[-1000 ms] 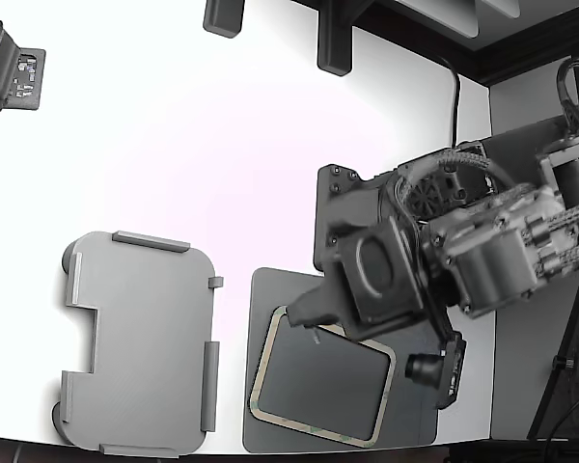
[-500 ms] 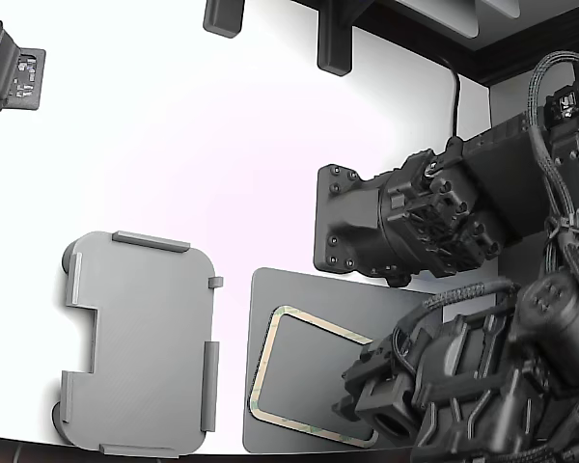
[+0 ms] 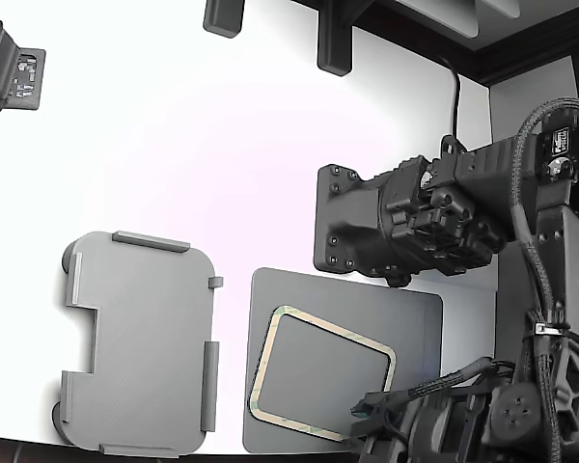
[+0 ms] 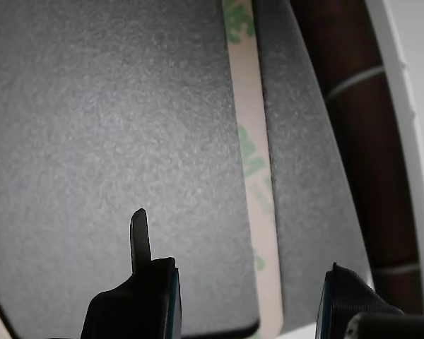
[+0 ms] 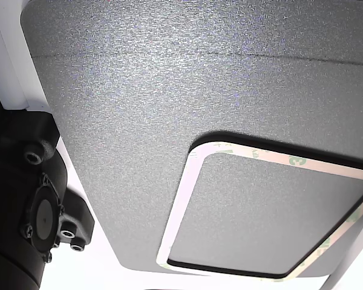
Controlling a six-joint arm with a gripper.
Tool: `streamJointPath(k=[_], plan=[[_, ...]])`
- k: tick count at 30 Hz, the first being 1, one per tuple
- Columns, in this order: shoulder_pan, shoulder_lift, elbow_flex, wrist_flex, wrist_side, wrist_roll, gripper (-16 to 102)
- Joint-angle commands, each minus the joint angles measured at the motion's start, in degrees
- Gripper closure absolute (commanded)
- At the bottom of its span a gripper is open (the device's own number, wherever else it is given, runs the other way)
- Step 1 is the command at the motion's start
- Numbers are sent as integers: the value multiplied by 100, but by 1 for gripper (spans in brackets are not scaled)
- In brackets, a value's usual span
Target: Grab top frame and put it into gray box.
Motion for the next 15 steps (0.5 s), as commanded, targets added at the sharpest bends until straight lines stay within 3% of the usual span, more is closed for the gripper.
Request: streamJointPath(k=[1,15], plan=[[-18,-79,-123,-149,-26,35,8],[334,-615,-246,-404,79,264,10]])
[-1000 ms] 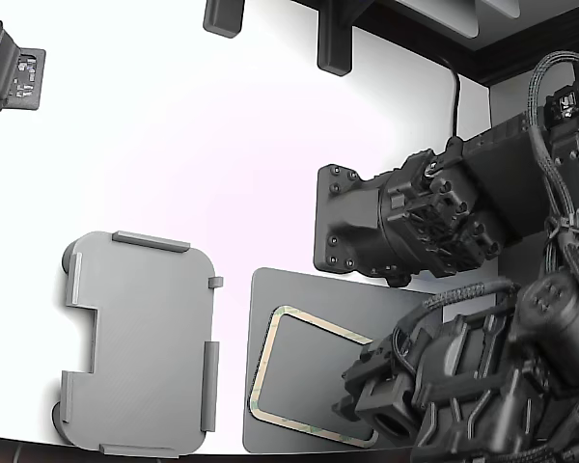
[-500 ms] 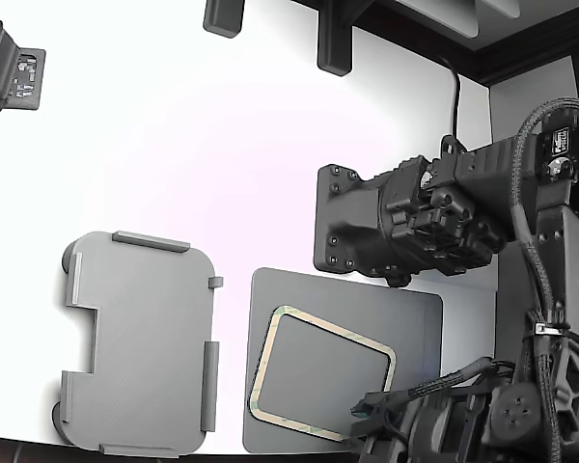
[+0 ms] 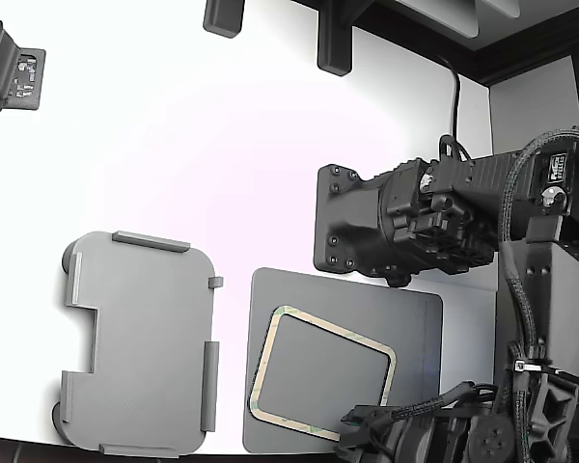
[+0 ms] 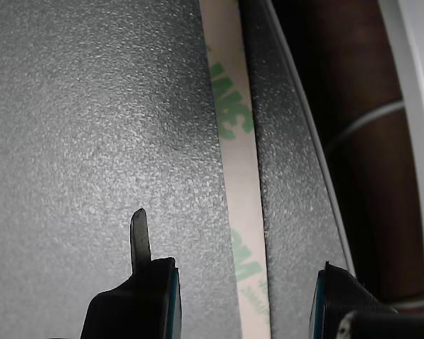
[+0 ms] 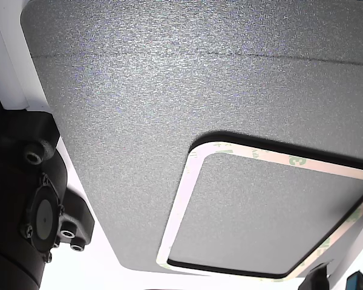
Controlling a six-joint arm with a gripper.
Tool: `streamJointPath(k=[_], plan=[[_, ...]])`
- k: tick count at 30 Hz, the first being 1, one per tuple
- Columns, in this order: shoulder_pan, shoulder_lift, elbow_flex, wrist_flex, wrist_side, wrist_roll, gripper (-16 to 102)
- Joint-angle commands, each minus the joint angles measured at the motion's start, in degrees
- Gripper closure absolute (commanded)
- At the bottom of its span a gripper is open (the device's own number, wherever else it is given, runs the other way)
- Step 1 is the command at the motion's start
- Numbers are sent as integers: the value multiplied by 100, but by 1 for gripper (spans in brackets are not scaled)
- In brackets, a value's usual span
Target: Grab top frame and put it into gray box.
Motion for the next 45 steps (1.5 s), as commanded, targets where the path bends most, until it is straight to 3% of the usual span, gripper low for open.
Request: streamJointPath(k=[1,9,16,45], plan=[[-26,88,-158,-44,18,35,11],[79,-167,-290,-123,-53,246,15],[123,-387,-396,-202,0,149,26],[255,-554,-475,-105,-202,53,16]])
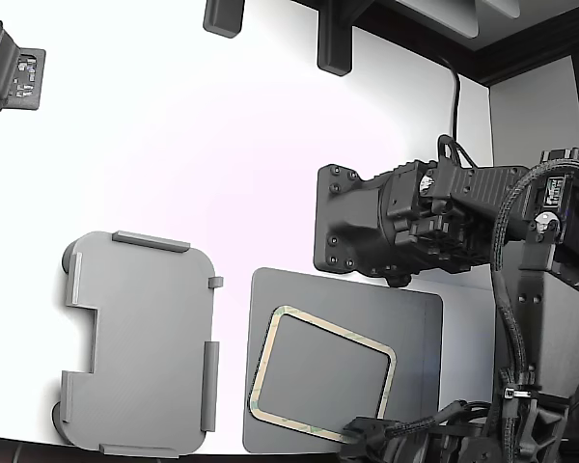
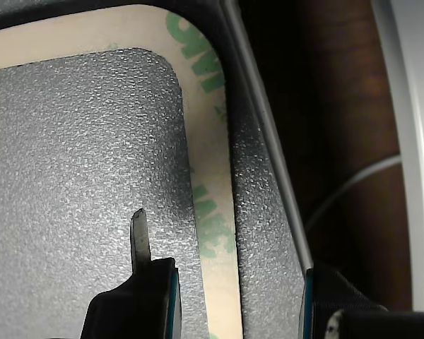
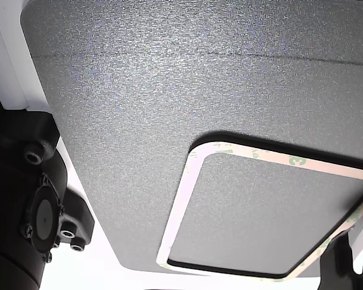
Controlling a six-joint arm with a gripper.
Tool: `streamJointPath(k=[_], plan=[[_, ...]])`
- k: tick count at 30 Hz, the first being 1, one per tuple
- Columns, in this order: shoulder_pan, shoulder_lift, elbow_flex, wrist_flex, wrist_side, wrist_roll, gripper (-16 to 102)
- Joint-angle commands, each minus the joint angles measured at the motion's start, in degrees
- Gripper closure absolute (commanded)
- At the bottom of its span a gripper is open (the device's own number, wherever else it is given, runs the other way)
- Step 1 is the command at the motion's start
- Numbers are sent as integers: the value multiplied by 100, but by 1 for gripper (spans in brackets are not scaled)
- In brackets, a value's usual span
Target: Grab top frame and put it into gray box.
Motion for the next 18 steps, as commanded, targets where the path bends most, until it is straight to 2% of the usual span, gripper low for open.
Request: streamJointPath(k=[1,18], plan=[[-44,88,-70,-35,-35,-62,16],[-26,44,123,-158,35,-237,17]])
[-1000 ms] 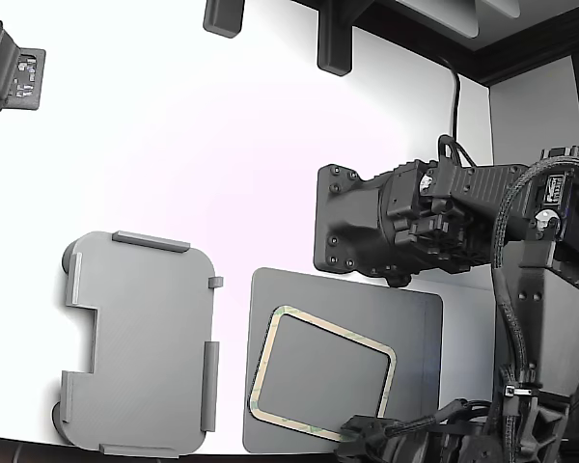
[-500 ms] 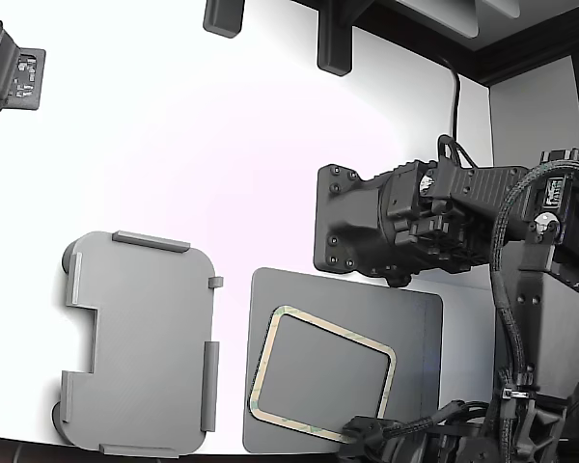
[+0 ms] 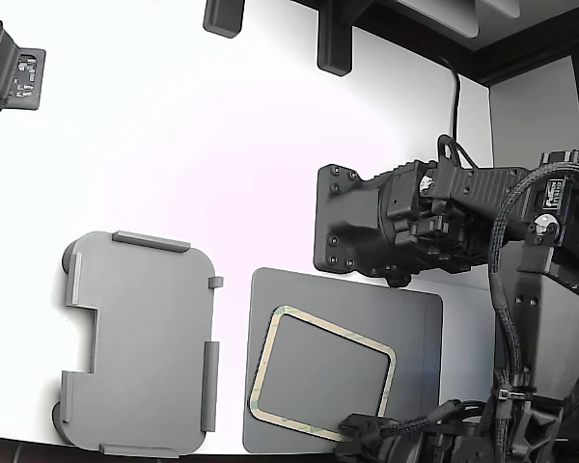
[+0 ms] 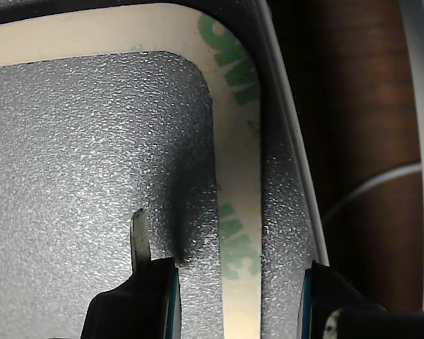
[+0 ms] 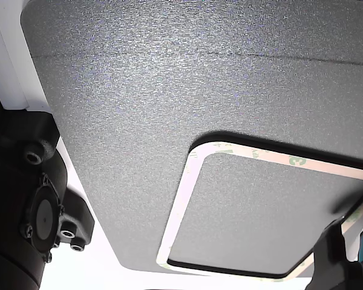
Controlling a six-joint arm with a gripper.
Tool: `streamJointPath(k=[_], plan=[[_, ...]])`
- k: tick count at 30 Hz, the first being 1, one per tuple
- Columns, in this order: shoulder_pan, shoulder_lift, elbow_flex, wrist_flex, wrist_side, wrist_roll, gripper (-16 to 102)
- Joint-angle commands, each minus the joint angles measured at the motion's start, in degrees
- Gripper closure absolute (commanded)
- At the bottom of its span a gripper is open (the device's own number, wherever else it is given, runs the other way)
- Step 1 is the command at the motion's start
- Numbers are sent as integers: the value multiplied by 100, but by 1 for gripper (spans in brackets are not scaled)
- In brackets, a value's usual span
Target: Grab top frame and put it into gray box.
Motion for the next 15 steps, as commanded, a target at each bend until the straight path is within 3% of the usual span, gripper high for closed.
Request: streamJointPath(k=[1,15], plan=[[-44,105,-62,-62,-9,-9,18],[-9,114,176,-334,35,97,36]])
